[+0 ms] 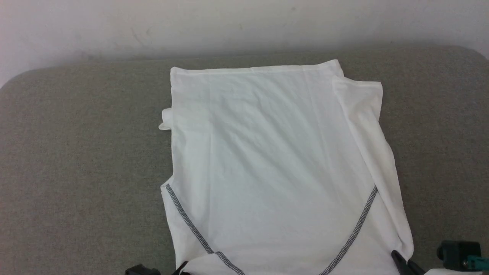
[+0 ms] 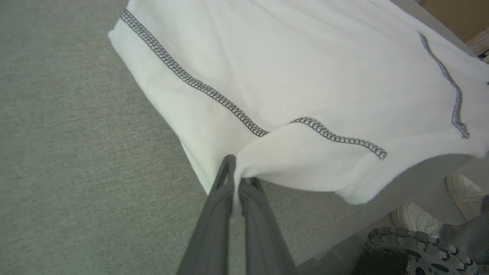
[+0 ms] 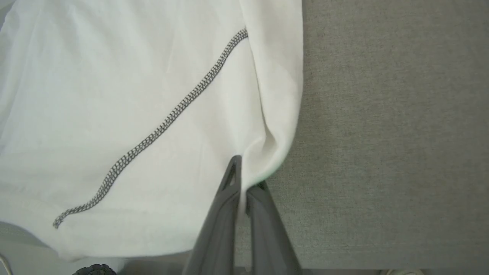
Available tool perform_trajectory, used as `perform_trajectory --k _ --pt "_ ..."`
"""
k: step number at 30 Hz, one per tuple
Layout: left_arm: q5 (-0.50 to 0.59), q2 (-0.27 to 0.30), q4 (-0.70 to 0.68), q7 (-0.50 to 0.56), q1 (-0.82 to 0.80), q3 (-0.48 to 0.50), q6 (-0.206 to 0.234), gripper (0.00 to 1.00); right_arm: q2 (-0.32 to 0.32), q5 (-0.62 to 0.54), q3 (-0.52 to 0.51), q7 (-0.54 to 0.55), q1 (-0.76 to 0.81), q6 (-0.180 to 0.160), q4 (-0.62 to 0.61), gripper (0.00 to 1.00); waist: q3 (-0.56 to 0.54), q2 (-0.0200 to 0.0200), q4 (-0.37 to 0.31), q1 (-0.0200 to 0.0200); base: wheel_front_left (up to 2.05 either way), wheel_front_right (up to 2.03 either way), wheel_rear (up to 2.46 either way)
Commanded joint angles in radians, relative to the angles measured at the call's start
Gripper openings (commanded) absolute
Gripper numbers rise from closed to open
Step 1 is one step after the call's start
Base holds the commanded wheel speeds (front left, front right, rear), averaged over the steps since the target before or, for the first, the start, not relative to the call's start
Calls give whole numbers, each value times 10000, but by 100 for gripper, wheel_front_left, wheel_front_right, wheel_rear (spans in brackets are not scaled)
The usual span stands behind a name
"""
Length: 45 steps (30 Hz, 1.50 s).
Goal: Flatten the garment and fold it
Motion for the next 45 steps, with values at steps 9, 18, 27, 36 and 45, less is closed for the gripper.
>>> perform_trajectory --k 9,18,27,36,45 --pt "-283 -504 961 -86 -127 -257 -329 0 17 85 206 -397 -108 -11 922 0 -491 0 -77 1 0 0 0" --pt "-388 -965 2207 -14 -494 -593 -745 100 17 -96 304 -743 -403 -11 1875 100 -827 0 -69 1 0 0 0" --pt "-1562 -850 1551 151 273 68 -512 100 18 232 -416 -69 33 -11 530 100 -1056 0 100 1 0 0 0" --pt "-391 -446 -1108 -1894 120 2547 1384 100 18 -1223 -1156 -2233 -755 -11 -1782 100 -905 0 352 1 0 0 0" --pt "3386 -2438 -2195 -1996 359 4004 1739 100 18 -2754 -826 -5463 -981 -11 -1031 100 -662 0 379 1 0 0 0"
